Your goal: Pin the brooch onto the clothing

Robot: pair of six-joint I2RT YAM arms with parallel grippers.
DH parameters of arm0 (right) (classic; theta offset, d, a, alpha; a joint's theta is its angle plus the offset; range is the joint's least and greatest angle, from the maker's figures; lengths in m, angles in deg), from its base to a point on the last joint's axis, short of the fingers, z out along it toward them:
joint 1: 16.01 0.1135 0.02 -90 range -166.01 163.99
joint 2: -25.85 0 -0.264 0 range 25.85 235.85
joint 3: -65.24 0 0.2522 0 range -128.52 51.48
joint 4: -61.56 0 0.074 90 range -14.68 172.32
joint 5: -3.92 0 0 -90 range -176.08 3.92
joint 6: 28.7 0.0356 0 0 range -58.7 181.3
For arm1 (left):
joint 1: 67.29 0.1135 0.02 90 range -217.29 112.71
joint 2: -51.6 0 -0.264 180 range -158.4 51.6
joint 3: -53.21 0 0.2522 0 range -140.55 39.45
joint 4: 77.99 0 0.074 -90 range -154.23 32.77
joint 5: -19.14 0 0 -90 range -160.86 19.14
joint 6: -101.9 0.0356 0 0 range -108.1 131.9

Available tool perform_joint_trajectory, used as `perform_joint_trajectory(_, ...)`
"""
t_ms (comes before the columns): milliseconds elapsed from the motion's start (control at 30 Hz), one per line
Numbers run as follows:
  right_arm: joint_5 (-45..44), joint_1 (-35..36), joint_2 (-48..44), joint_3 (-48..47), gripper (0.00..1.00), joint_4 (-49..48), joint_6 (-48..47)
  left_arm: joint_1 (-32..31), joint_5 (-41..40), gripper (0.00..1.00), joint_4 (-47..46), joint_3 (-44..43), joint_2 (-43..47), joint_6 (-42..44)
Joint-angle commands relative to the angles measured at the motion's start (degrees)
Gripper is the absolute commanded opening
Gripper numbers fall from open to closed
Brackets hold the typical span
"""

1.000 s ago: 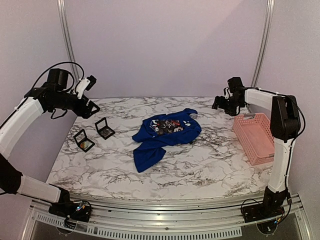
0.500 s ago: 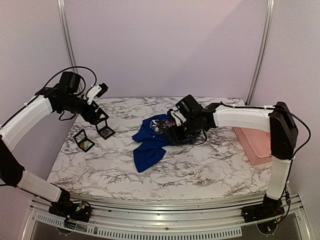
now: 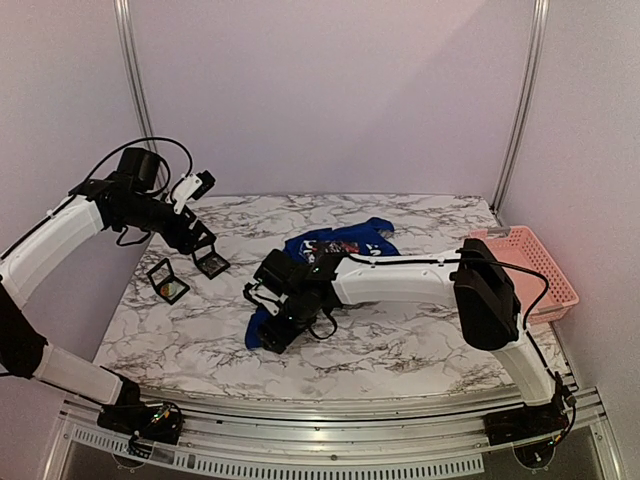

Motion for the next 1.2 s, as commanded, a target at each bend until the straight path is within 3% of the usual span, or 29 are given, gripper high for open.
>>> perform_joint_trajectory(0, 1.06, -0.91, 4.72, -3.59, 0.78, 7.21, 0.78, -0.83, -0.65, 0.85, -0.46, 1.27, 1.71, 0.61)
perform_joint_trajectory(100, -0.65, 0.88, 4.89, -3.26, 0.74, 8.35, -0.26, -0.83, -0.82, 0.85, -0.59, 1.44, 1.67, 0.79)
perform_joint_trajectory(300, -2.01, 1.0, 5.96, -3.81, 0.08, 9.96, -1.68, -0.83, -1.1, 0.86, -0.73, 1.37, 1.61, 0.78)
perform_joint_trajectory(333, -1.17, 0.66, 5.27, -4.62, 0.01, 9.75, -1.75, -0.83, -0.93, 0.86, -0.68, 1.37, 1.57, 0.79)
perform_joint_trajectory(567, 20.48, -5.26, -5.28, -19.45, 0.0, -1.44, -2.69, -0.67, -2.48, 0.88, -0.08, -1.0, 1.23, 0.66)
perform_joint_trajectory(700, 25.65, -11.88, -14.29, -19.29, 0.0, -14.87, 2.94, 0.26, -6.27, 0.89, 0.07, -3.01, 1.73, 0.42)
perform_joint_trajectory(867, 19.84, -24.54, -29.42, -4.9, 0.0, -24.87, 15.11, 0.41, -7.9, 0.89, 0.43, -4.78, 1.74, 2.0)
perform_joint_trajectory(1033, 14.3, -33.69, -41.19, 11.68, 0.0, -26.42, 22.0, -0.55, -4.22, 0.86, 0.03, -7.67, -1.1, 2.15)
perform_joint_trajectory(1167, 11.73, -38.92, -50.38, 25.71, 0.0, -25.11, 23.79, -5.71, -2.56, 0.84, -0.88, -9.3, -5.85, 2.9)
